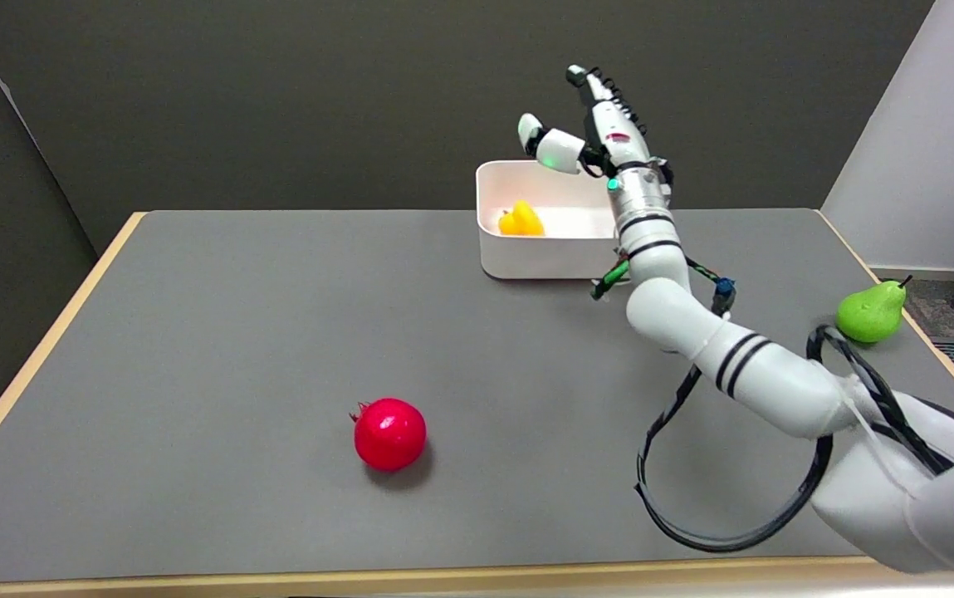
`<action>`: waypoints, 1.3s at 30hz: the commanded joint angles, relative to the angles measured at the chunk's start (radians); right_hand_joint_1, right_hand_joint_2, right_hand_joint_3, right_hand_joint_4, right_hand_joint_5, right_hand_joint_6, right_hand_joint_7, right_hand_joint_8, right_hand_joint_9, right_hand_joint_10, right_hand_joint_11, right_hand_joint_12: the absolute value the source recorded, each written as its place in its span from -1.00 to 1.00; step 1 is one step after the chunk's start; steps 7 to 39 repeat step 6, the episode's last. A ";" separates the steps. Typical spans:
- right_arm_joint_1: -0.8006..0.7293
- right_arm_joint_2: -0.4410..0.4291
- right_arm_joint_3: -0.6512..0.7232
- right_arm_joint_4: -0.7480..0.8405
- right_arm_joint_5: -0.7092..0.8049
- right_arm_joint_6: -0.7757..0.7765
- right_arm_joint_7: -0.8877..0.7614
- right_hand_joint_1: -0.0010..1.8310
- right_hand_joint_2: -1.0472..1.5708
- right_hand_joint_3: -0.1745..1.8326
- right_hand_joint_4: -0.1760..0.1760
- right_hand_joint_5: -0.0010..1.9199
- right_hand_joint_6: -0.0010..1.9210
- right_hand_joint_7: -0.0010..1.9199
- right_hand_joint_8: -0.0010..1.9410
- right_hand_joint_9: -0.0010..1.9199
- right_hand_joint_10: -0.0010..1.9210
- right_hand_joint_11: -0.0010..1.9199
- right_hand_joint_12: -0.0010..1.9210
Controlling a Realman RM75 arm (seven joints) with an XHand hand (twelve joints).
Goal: Place the yellow duck into the white box.
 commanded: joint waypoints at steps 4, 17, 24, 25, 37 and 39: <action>-0.539 0.149 0.178 0.406 -0.225 0.500 0.714 -0.37 0.26 0.10 -0.12 -0.95 -0.74 -0.95 -0.86 -1.00 -0.74 -1.00 -0.41; -0.574 0.152 0.179 0.386 -0.237 0.539 0.851 -0.57 0.33 0.02 -0.12 -0.97 -0.72 -1.00 -0.77 -1.00 -0.73 -1.00 -0.41; -0.574 0.152 0.179 0.386 -0.237 0.539 0.851 -0.57 0.33 0.02 -0.12 -0.97 -0.72 -1.00 -0.77 -1.00 -0.73 -1.00 -0.41; -0.574 0.152 0.179 0.386 -0.237 0.539 0.851 -0.57 0.33 0.02 -0.12 -0.97 -0.72 -1.00 -0.77 -1.00 -0.73 -1.00 -0.41; -0.574 0.152 0.179 0.386 -0.237 0.539 0.851 -0.57 0.33 0.02 -0.12 -0.97 -0.72 -1.00 -0.77 -1.00 -0.73 -1.00 -0.41; -0.574 0.152 0.179 0.386 -0.237 0.539 0.851 -0.57 0.33 0.02 -0.12 -0.97 -0.72 -1.00 -0.77 -1.00 -0.73 -1.00 -0.41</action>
